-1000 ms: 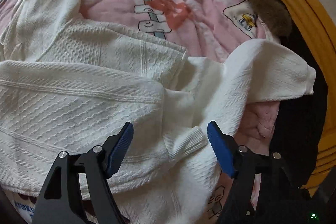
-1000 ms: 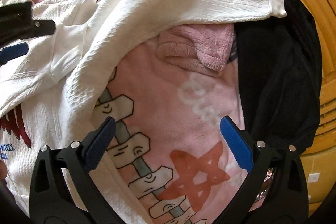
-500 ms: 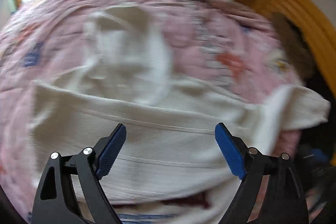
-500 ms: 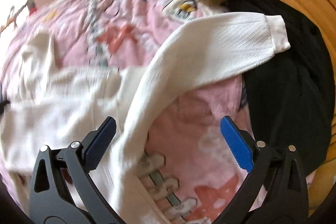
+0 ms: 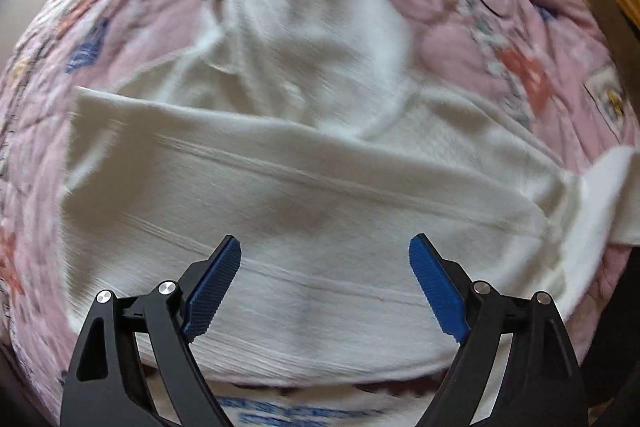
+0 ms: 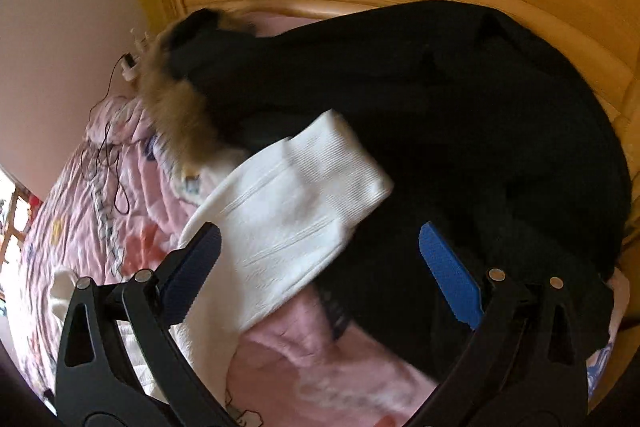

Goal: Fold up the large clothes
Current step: 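Grasp the other hoodie sleeve cuff with the right tool, then carry the held sleeve across the hoodie body toward the left tool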

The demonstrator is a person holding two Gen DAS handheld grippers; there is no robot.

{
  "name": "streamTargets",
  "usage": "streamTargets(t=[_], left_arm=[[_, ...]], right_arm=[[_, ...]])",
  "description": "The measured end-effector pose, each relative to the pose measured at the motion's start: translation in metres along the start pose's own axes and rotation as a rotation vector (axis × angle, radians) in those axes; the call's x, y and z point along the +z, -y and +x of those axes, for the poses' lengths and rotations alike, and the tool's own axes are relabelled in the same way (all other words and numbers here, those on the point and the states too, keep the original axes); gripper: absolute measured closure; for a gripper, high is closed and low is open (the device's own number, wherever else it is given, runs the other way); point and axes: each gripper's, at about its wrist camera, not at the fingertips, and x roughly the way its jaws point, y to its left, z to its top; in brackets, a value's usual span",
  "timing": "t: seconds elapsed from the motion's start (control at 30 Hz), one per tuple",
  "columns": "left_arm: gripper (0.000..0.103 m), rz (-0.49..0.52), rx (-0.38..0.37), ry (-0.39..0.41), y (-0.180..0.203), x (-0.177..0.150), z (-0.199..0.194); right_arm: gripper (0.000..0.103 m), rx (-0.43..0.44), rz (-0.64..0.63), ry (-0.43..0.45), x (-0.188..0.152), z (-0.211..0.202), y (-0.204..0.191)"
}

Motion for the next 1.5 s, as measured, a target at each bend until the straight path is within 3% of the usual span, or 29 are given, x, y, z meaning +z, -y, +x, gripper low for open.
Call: streamTargets(t=[0.07, 0.17, 0.27, 0.43, 0.5, 0.63, 0.7, 0.8, 0.87, 0.93, 1.03, 1.17, 1.37, 1.5], left_arm=[[0.02, 0.034, -0.023, -0.008, 0.024, -0.005, -0.001], [0.02, 0.077, -0.074, -0.015, 0.068, -0.012, -0.005], [0.02, 0.099, -0.145, -0.036, 0.11, -0.022, -0.007], [0.02, 0.168, -0.292, -0.066, 0.194, -0.042, -0.003], [0.02, 0.19, -0.346, -0.073, 0.222, -0.046, -0.002], [0.02, 0.252, -0.444, -0.1, 0.269, -0.056, -0.005], [0.02, 0.311, -0.478, -0.105, 0.294, -0.063, -0.009], [0.02, 0.384, -0.466, -0.101, 0.318, -0.066, -0.003], [0.025, 0.401, -0.402, -0.098, 0.32, -0.062, 0.01], [0.039, 0.376, -0.385, -0.131, 0.311, -0.058, 0.024], [0.039, 0.312, -0.384, -0.174, 0.289, -0.055, 0.044], [0.039, 0.29, -0.419, -0.163, 0.267, -0.059, 0.038], [0.028, 0.283, -0.452, -0.1, 0.233, -0.063, 0.009], [0.027, 0.271, -0.385, -0.061, 0.22, -0.059, 0.007]], right_arm=[[0.006, 0.048, 0.023, -0.016, 0.002, 0.006, 0.013], [0.006, 0.194, 0.077, -0.032, 0.005, 0.023, 0.029], [0.006, 0.184, 0.125, -0.083, 0.008, 0.043, 0.037], [0.009, 0.19, 0.139, -0.085, 0.012, 0.067, 0.043], [0.028, 0.263, 0.158, -0.101, 0.014, 0.075, 0.043], [0.033, 0.29, 0.124, -0.107, 0.018, 0.079, 0.035], [0.052, 0.292, 0.094, -0.126, 0.019, 0.084, 0.035], [0.07, 0.317, 0.097, -0.155, 0.017, 0.095, 0.038], [0.079, 0.3, 0.066, -0.141, 0.015, 0.095, 0.038], [0.088, 0.311, 0.05, -0.131, 0.012, 0.092, 0.04], [0.09, 0.344, 0.04, -0.097, 0.009, 0.076, 0.041], [0.091, 0.348, 0.012, -0.041, 0.015, 0.042, 0.044], [0.091, 0.307, -0.027, 0.032, 0.074, -0.016, 0.074], [0.091, 0.253, -0.092, 0.022, 0.098, -0.037, 0.085]])
